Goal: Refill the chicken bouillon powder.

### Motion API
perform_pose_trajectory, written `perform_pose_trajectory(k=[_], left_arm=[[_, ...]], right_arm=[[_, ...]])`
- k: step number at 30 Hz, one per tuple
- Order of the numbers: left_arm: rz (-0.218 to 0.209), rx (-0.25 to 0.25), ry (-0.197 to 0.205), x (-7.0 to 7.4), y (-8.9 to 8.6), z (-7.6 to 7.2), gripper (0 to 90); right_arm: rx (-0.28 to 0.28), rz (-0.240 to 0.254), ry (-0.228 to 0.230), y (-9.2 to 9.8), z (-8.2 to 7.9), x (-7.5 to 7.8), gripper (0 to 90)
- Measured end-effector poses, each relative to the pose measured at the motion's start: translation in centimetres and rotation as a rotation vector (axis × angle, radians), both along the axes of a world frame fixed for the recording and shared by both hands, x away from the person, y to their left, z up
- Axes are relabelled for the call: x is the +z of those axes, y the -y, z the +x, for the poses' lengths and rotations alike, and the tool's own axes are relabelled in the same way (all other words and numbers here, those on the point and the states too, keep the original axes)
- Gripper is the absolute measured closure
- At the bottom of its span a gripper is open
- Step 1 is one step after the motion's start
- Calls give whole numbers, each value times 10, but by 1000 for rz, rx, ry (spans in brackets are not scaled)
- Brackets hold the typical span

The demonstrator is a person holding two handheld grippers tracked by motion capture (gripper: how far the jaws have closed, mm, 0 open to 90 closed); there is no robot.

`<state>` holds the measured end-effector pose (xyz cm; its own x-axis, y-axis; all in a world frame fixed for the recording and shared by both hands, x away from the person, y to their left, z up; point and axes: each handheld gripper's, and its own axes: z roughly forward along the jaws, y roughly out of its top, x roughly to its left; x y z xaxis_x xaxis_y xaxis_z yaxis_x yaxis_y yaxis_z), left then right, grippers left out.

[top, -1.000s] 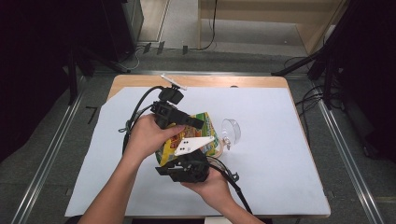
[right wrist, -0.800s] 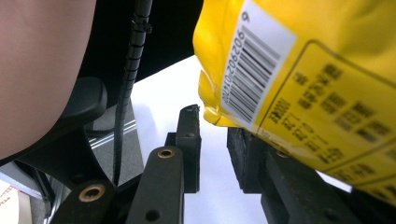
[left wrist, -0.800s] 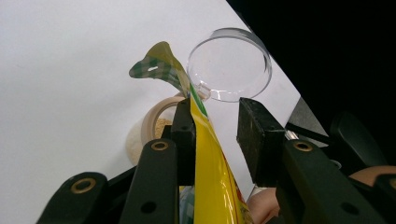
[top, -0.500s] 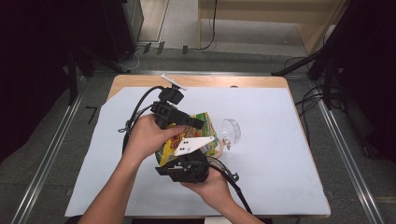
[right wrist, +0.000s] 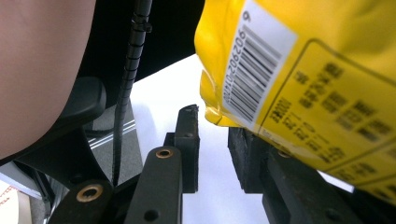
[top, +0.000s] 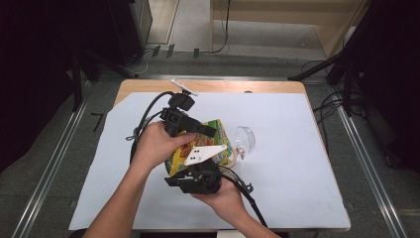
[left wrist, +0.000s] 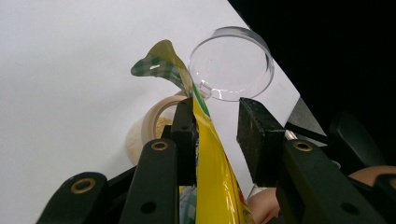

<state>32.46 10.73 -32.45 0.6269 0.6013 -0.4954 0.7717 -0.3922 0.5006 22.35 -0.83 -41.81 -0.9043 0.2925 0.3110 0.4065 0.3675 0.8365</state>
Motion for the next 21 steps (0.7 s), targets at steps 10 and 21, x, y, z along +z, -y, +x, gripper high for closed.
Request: perform_pose_trajectory(k=[10, 21], left_arm=[[3, 2, 10, 0, -1, 0, 690], [5, 8, 2, 4, -3, 3, 699]], right_arm=[[2, -2, 7, -1, 1, 0, 749], [10, -1, 9, -3, 2, 3, 749]])
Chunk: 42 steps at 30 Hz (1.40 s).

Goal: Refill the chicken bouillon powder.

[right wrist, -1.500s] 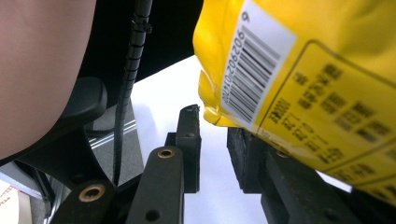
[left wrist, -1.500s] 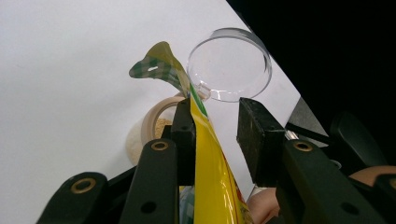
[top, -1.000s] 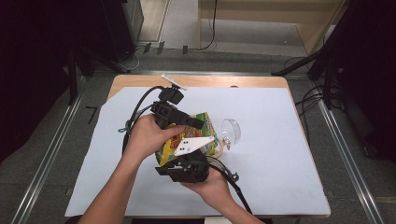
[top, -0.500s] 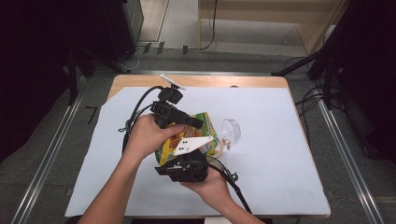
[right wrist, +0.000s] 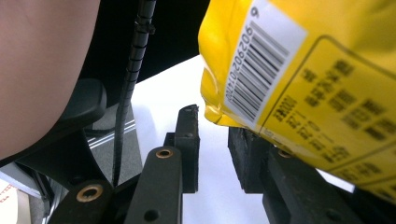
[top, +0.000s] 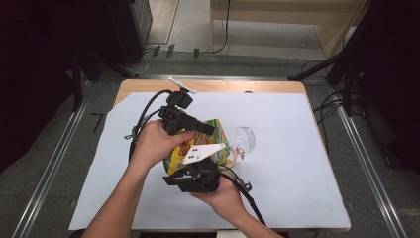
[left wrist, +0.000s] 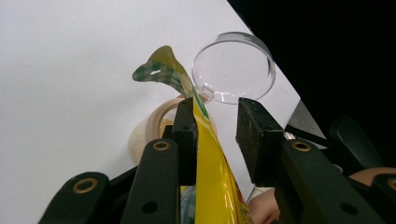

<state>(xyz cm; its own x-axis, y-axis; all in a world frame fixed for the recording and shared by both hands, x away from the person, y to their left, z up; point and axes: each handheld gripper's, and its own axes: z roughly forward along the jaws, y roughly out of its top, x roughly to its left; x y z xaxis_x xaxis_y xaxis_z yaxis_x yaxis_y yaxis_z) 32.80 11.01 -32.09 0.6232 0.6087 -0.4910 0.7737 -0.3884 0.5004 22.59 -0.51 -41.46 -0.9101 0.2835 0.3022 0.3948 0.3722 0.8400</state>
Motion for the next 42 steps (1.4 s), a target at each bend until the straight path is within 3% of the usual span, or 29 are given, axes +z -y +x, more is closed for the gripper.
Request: perform_pose_trajectory(k=[9, 14, 24, 42], left_arm=[[-1, 22, -29, -3, -1, 10, 700], [8, 24, -26, -3, -1, 13, 701], [-5, 29, -78, -7, -2, 24, 711], [-9, 29, -88, -10, -3, 27, 717]], right_arm=[[1, -2, -22, 0, 9, 0, 756], [-2, 3, -31, -1, 12, 2, 756], [-7, -8, -54, -1, 18, 2, 756], [-4, -15, -54, -1, 19, 3, 756]])
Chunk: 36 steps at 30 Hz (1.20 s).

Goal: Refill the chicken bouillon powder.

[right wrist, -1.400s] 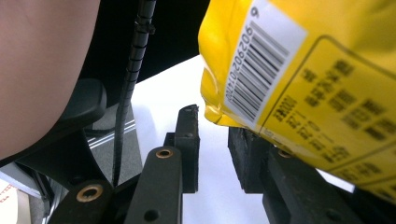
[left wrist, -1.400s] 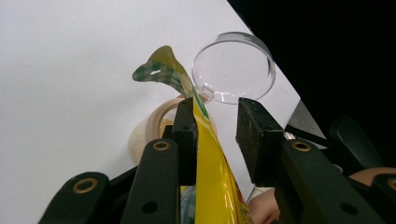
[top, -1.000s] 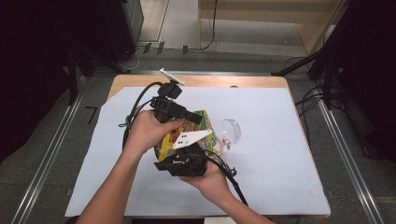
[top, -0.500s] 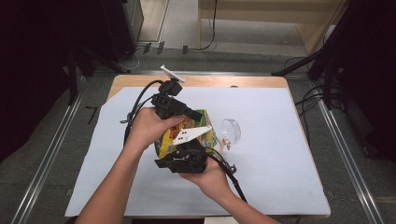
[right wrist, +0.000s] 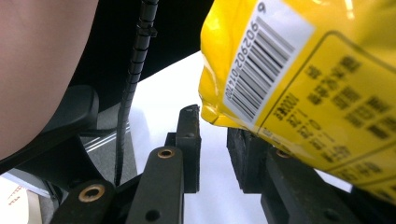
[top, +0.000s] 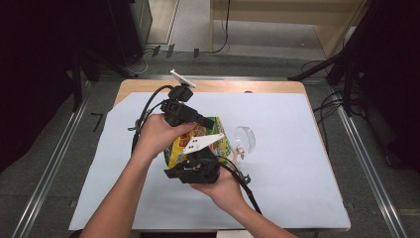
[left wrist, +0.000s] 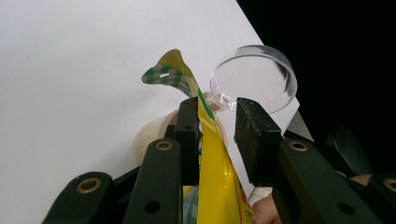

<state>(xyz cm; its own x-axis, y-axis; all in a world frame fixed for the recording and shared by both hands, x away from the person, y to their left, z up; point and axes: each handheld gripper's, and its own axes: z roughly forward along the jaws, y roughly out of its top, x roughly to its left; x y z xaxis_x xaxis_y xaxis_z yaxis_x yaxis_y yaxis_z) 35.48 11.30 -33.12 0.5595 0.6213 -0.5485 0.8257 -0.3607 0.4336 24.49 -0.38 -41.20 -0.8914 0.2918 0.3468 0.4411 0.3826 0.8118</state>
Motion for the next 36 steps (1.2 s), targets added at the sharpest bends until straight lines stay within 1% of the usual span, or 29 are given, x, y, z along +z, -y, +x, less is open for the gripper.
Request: perform_pose_trajectory(k=[7, 14, 16, 20, 24, 25, 26, 29, 31, 32, 36], left_arm=[[-1, 0, -2, -2, -2, 0, 726], [-11, -4, -18, -4, -4, 4, 726], [-16, 7, -22, -4, -4, 4, 726], [-17, 2, -20, -4, -4, 4, 726], [-27, -12, -18, -8, -7, 2, 726], [-22, -16, -16, -9, -8, 0, 729], [-20, -22, -15, -10, -9, -1, 739], [-33, -32, -6, -12, -13, -6, 772], [-43, -39, -11, -14, -16, -7, 793], [-39, -45, -13, -14, -18, -8, 800], [-60, -63, -23, -18, -23, -10, 837]], right_arm=[[0, -9, 17, -2, -1, -2, 755], [2, -14, 14, -2, 1, -1, 755], [4, -16, 11, -2, 1, -1, 752], [6, -15, 14, -3, 1, -1, 747], [13, -13, 6, -3, 0, -5, 703], [15, -14, 3, -4, -1, -6, 695], [19, -13, 8, -4, -3, -9, 688], [27, -11, 10, -5, -6, -15, 677], [36, -15, 18, -5, -8, -17, 662], [40, -17, 20, -5, -10, -18, 648], [55, -15, 33, -6, -14, -23, 615]])
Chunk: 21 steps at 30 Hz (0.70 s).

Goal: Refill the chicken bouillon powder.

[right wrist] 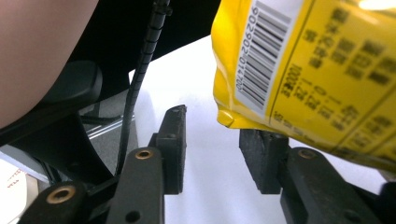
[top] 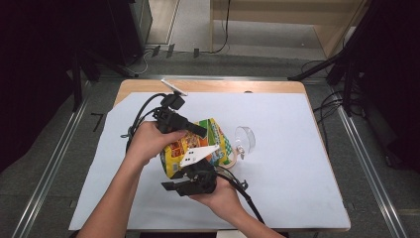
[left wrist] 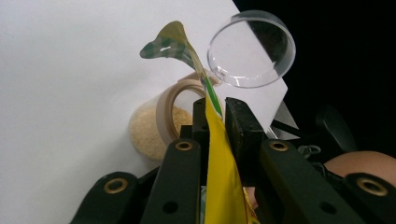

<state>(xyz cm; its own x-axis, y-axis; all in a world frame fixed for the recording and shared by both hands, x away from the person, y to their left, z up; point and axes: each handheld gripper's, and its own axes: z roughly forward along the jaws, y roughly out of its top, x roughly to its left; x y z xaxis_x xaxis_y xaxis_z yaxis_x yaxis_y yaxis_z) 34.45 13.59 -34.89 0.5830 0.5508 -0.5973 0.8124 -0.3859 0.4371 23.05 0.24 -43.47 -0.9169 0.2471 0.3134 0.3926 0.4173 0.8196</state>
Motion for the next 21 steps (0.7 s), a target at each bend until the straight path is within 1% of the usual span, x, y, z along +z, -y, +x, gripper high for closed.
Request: perform_pose_trajectory(k=[2, 4, 5, 7, 9, 10, 11, 12, 15, 18, 21], left_arm=[[6, -8, 3, -2, -2, -1, 847], [5, -18, 4, -3, -3, -1, 855], [-5, -24, 0, -4, -6, -3, 860], [-19, -36, -1, -6, -9, -3, 870], [-31, -41, 0, -7, -13, -4, 875], [-34, -47, 9, -7, -14, -5, 877], [-36, -48, 6, -7, -15, -6, 879], [-36, -50, 8, -8, -16, -7, 880], [-26, -62, 20, -8, -20, -9, 883], [-22, -69, 24, -9, -23, -10, 885], [-25, -74, 27, -10, -25, -12, 885]], right_arm=[[2, 0, 7, 0, -2, -4, 593], [2, 0, -1, -1, -3, -9, 582], [3, 5, -2, -1, -4, -11, 573], [4, 4, 11, -1, -4, -14, 566], [4, 1, 14, -1, -5, -16, 550], [3, -2, 23, -1, -5, -18, 542], [2, 3, 41, -1, -6, -20, 531], [2, 3, 49, 0, -6, -21, 526], [-7, 2, 54, 1, -6, -26, 497], [-14, 0, 48, 3, -6, -31, 495], [-20, -13, 56, 4, -7, -33, 495]])
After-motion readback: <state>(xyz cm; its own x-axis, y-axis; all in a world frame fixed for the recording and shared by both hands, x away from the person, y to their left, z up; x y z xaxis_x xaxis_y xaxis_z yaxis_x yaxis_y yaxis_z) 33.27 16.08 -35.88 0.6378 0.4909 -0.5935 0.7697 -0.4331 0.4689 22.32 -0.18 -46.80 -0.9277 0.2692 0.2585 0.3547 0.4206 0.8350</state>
